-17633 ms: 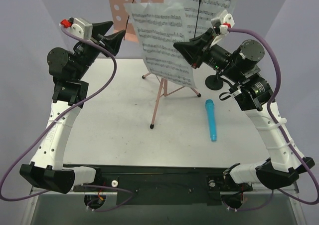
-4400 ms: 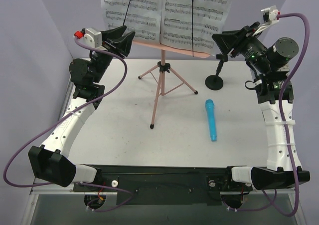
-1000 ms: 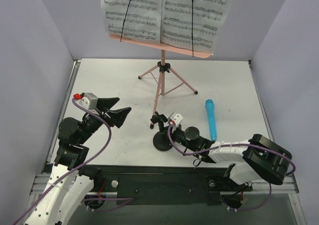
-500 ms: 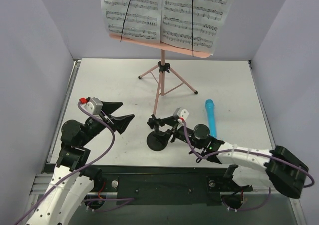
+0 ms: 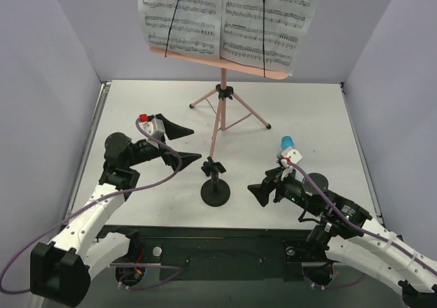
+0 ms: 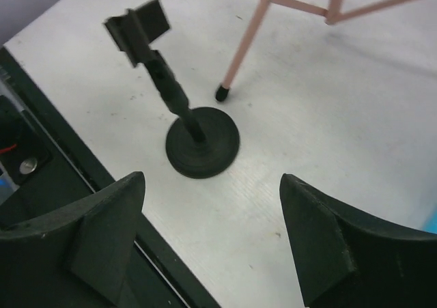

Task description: Set up the instrument practice props

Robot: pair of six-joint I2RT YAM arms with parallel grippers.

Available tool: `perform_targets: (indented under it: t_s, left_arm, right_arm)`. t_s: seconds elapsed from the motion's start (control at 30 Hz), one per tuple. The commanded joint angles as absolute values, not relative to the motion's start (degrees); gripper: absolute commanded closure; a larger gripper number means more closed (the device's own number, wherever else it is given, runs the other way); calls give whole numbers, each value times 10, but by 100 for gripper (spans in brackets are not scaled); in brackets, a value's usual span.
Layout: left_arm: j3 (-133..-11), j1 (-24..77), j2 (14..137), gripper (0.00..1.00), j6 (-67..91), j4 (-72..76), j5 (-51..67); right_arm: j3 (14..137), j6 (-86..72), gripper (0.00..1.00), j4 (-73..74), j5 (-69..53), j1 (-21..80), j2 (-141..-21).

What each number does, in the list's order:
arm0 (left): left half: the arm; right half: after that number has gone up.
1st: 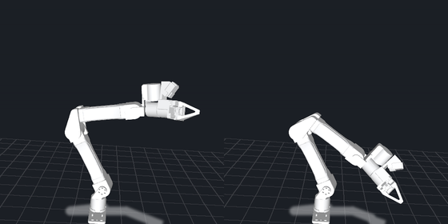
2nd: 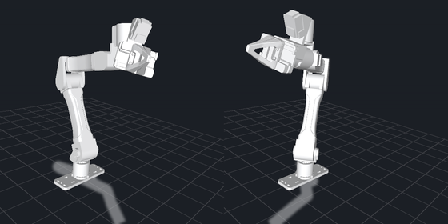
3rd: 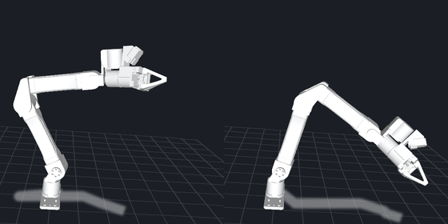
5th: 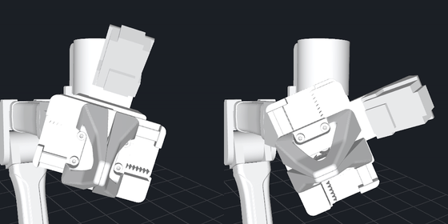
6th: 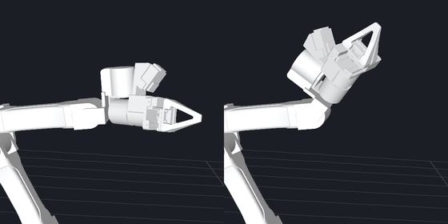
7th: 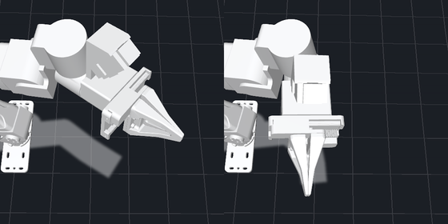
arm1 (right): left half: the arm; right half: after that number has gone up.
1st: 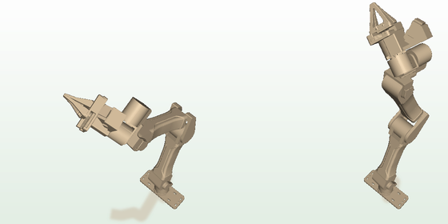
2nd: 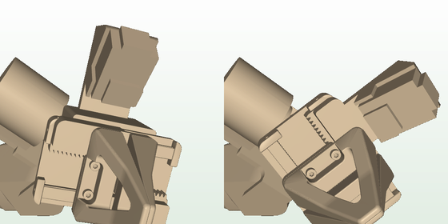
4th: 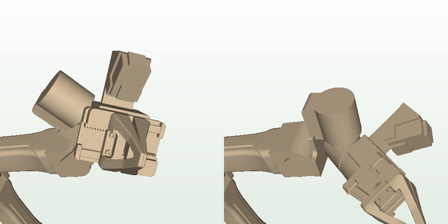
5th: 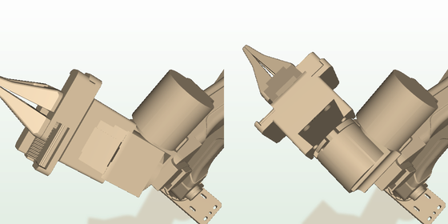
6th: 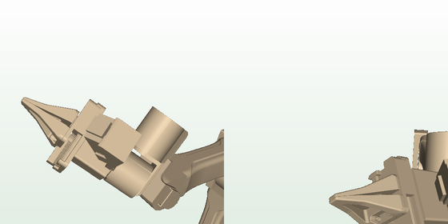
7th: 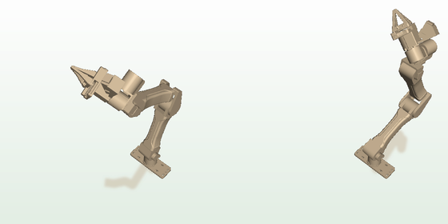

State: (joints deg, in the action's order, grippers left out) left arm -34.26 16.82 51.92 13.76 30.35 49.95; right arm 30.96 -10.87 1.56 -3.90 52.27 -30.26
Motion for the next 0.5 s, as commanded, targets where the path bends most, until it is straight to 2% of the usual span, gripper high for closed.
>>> perform_targets:
  t_s: [0.0,0.1,0.33,0.47]
  left_arm:
    - [-444,183,590,3,63,334,692]
    - [-482,193,610,3,17,282,740]
    - [-573,256,666,3,-304,-70,760]
    - [-576,271,693,3,-360,-109,709]
  right_arm:
    - [368,-182,26,191,70,499,-309]
    - [376,-185,26,195,70,491,-300]
    - [381,-181,26,215,80,487,-277]
    - [396,-194,26,235,145,483,-269]
